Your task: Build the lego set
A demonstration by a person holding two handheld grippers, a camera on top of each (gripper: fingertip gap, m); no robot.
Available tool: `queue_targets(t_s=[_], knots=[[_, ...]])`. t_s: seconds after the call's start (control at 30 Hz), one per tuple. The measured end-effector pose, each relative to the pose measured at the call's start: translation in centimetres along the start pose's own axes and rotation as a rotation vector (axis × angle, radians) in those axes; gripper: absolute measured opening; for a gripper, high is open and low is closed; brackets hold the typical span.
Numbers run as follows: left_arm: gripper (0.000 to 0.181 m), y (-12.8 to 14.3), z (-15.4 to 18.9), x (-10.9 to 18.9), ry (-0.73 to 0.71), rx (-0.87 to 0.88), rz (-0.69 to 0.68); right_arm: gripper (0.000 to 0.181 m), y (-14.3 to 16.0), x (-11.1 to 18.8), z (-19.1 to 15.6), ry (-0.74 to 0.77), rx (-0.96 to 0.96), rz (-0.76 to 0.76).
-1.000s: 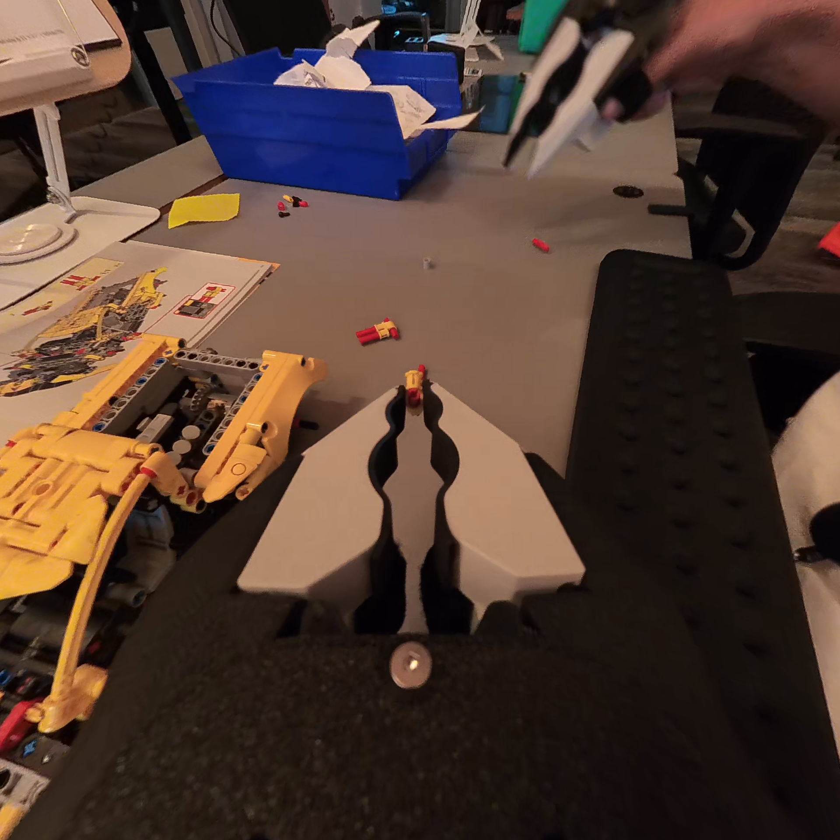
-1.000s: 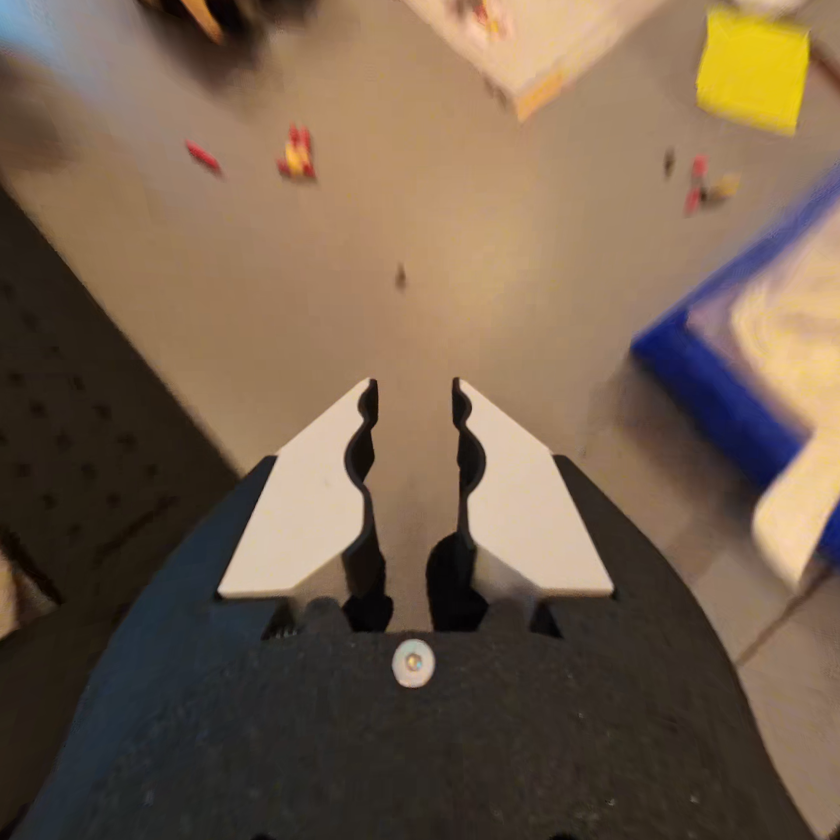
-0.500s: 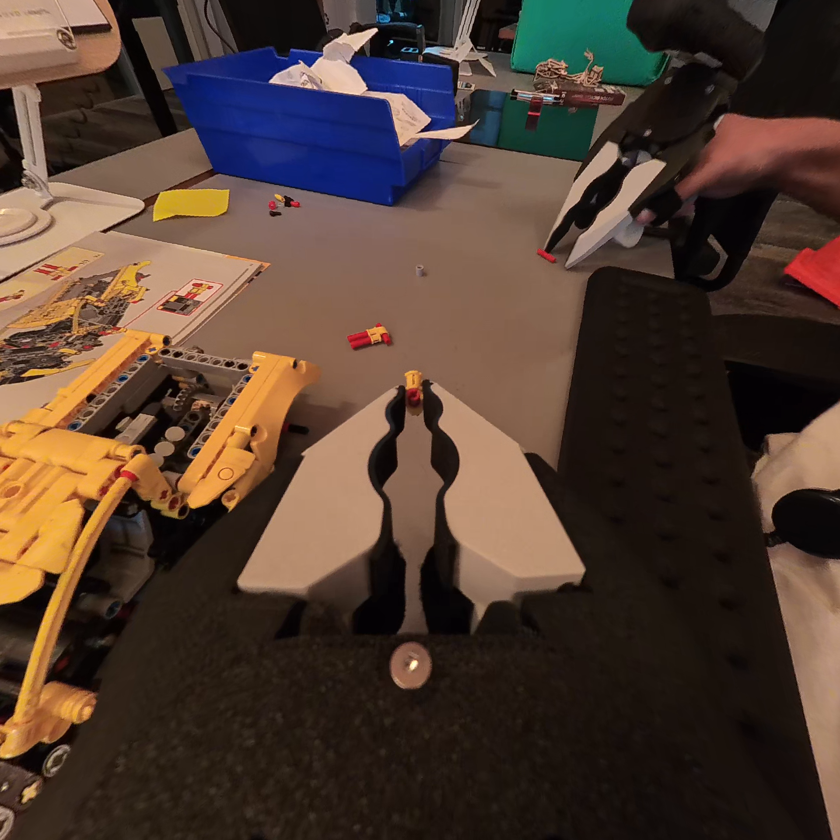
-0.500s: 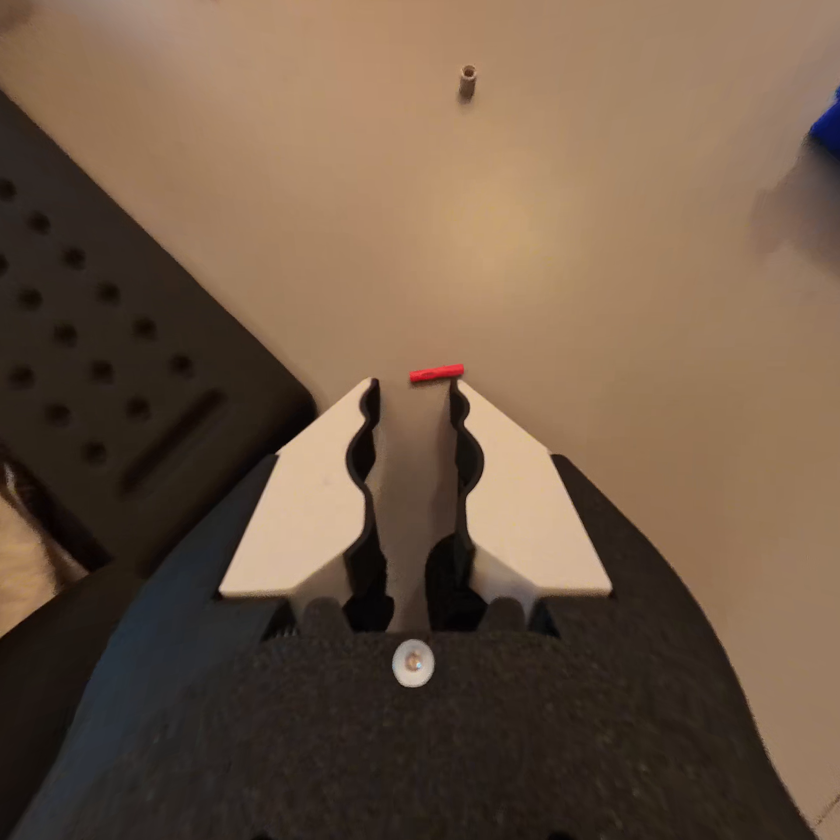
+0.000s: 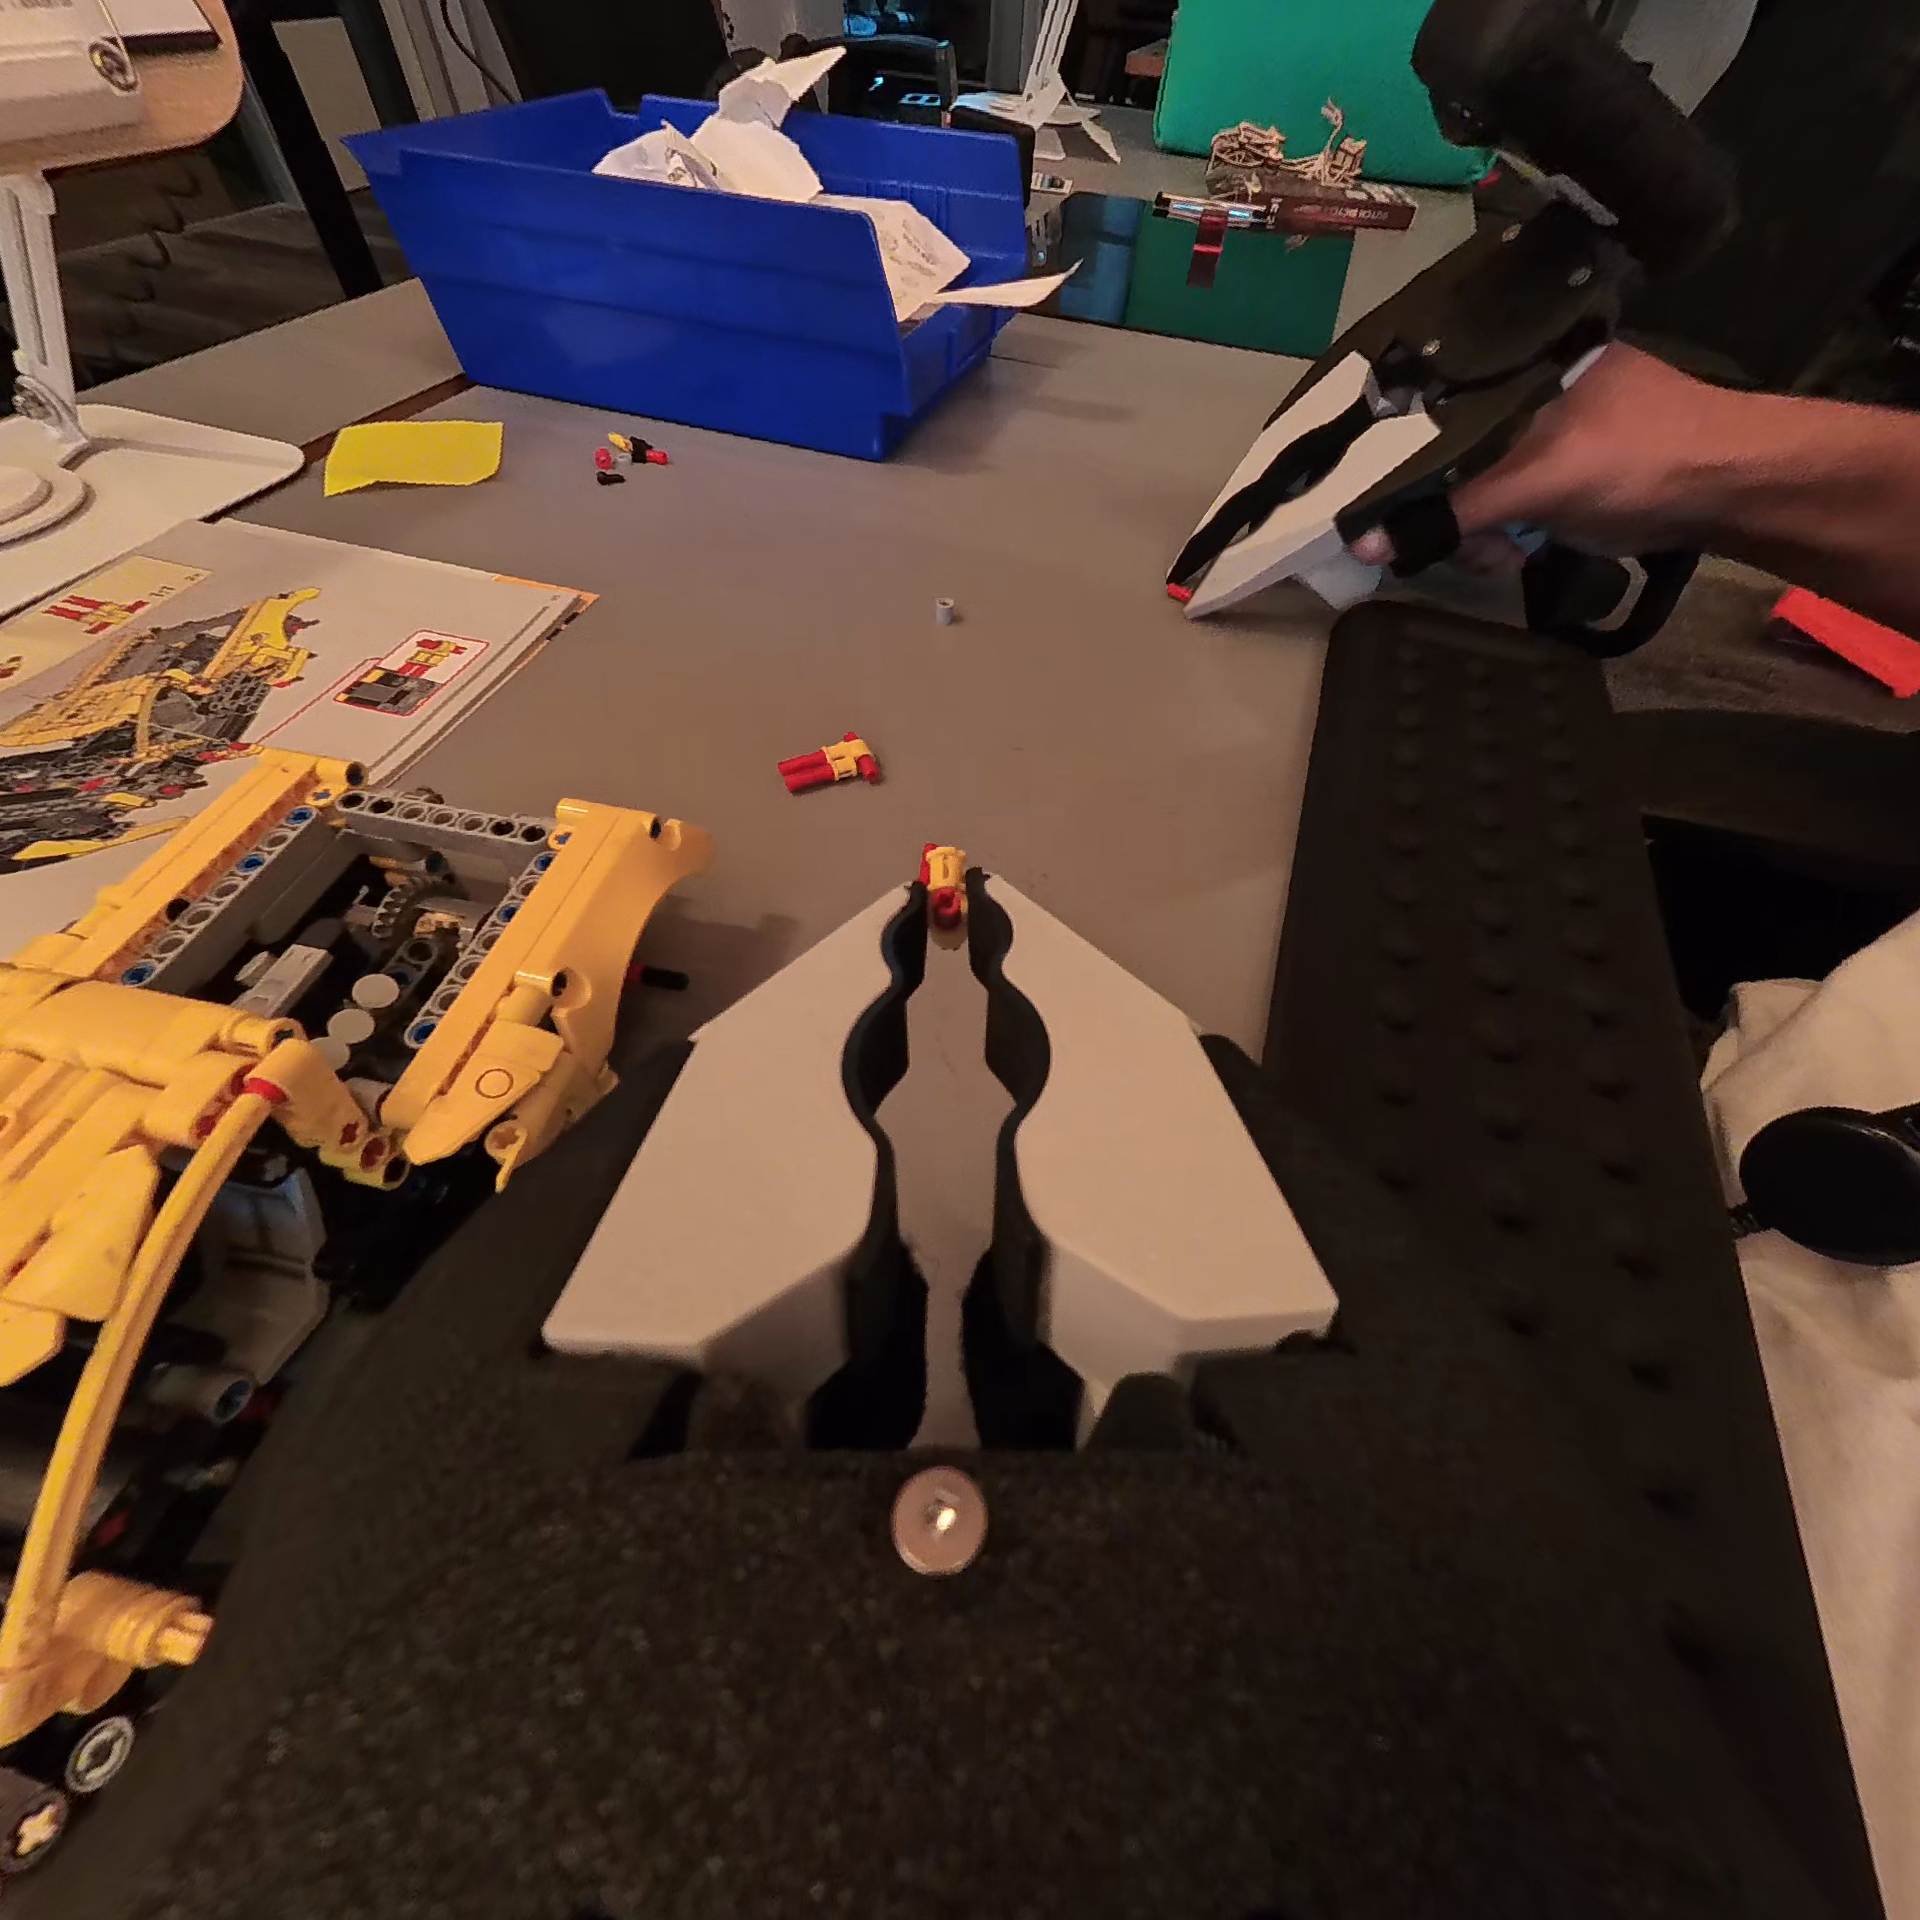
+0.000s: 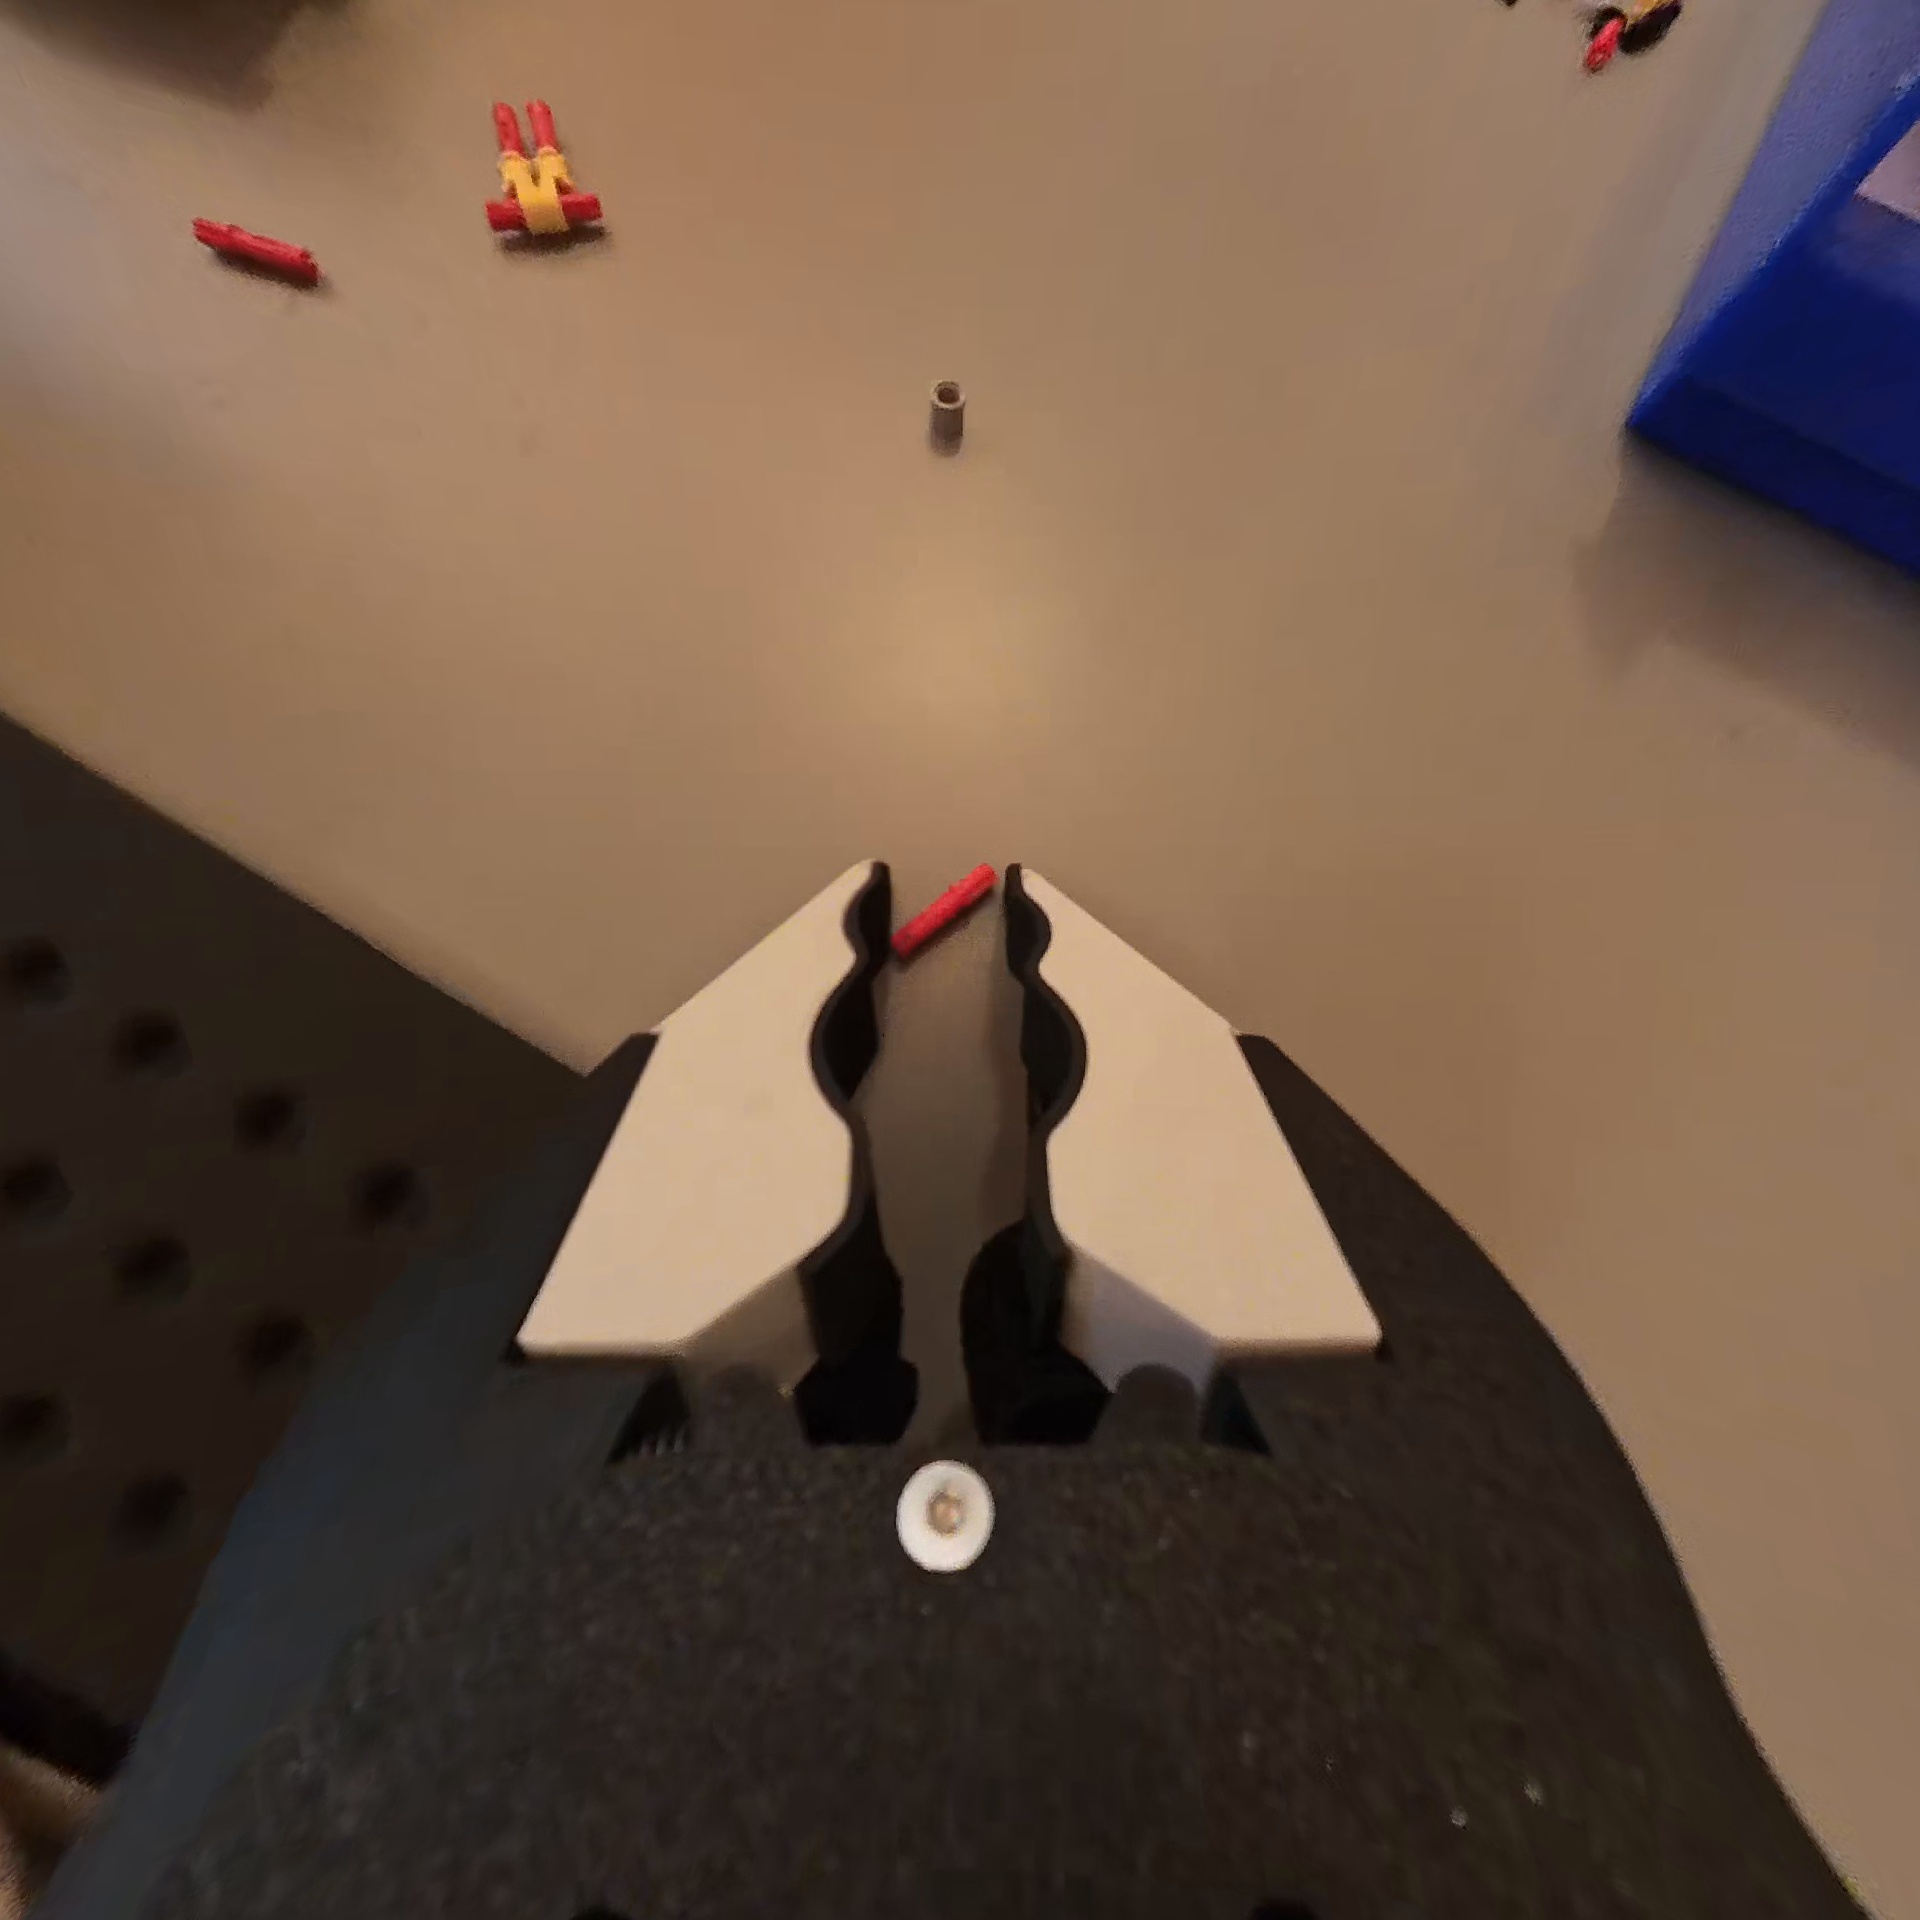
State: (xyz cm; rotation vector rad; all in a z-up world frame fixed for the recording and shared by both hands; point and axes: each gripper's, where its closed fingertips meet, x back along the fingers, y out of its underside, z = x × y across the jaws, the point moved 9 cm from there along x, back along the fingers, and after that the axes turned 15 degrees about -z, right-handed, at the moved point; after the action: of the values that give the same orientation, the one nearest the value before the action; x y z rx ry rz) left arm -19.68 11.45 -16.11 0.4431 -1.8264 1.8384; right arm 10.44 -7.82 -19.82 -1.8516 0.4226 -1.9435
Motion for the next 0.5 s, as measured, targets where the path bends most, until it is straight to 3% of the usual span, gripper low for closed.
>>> queue_targets(t_s=[0.27,0.5], knots=[[0.007,-0.01,0.08,-0.03,0.004,-0.003,0.0,0.004,0.67,0.04,-0.29,0.096,-0.026,0.04],[0.007,-0.18,0.14,0.19,0.024,0.005,0.027,0.003,0.58,0.0,-0.35,0.122,0.056,0.043]])
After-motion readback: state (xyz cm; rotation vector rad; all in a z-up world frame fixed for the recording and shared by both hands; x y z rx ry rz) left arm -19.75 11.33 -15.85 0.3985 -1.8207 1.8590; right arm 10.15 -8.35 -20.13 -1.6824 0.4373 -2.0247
